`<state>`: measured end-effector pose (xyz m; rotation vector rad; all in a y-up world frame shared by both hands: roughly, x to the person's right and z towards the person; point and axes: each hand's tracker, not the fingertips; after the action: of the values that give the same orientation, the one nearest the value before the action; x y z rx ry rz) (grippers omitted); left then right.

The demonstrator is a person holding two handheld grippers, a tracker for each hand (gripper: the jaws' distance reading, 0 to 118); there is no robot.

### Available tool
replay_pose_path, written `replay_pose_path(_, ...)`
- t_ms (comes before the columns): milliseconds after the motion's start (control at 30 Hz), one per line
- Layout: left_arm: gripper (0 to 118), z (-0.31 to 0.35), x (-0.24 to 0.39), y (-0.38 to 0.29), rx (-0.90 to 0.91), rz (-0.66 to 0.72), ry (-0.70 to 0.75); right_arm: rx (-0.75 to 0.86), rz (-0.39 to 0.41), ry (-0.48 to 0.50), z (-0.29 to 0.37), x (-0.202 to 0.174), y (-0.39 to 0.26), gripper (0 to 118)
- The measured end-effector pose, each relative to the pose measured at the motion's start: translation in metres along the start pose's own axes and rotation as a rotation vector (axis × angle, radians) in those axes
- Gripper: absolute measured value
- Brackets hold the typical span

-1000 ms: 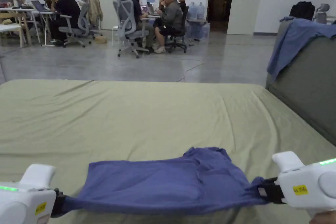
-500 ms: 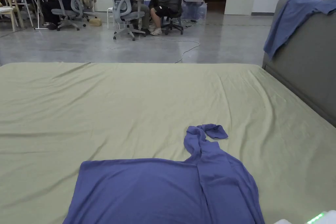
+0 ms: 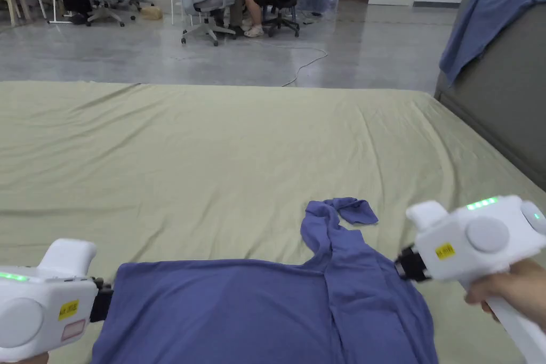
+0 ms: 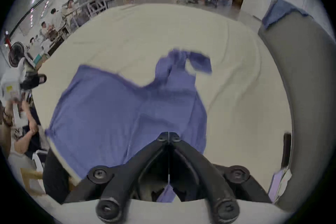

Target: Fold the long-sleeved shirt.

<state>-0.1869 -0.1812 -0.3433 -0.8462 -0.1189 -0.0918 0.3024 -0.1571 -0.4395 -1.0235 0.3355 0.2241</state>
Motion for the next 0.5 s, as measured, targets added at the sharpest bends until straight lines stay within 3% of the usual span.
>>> replay_pose_path(67, 0, -0.014, 0.005, 0.013, 0.006, -0.009, -0.007, 0.022, -0.002, -0.021, -0.023, 0.007, 0.052, 0)
replay_pose_path(233, 0, -0.039, 0.016, 0.033, 0.018, 0.006, -0.017, 0.04, -0.094, -0.084, -0.097, 0.025, 0.158, 0)
replay_pose_path(267, 0, -0.041, 0.017, 0.033, 0.016, 0.033, -0.029, 0.032, -0.121, -0.091, -0.111, 0.028, 0.171, 16)
replay_pose_path(300, 0, -0.041, 0.019, 0.032, 0.014, 0.061, -0.056, 0.023, -0.153, -0.087, -0.128, 0.03, 0.18, 53)
replay_pose_path(333, 0, -0.041, 0.02, 0.03, 0.025, 0.084, -0.097, -0.033, -0.181, -0.071, -0.155, 0.036, 0.192, 72)
replay_pose_path(500, 0, -0.046, 0.019, 0.025, 0.047, 0.111, -0.156, -0.155, -0.244, -0.093, -0.222, 0.042, 0.218, 74)
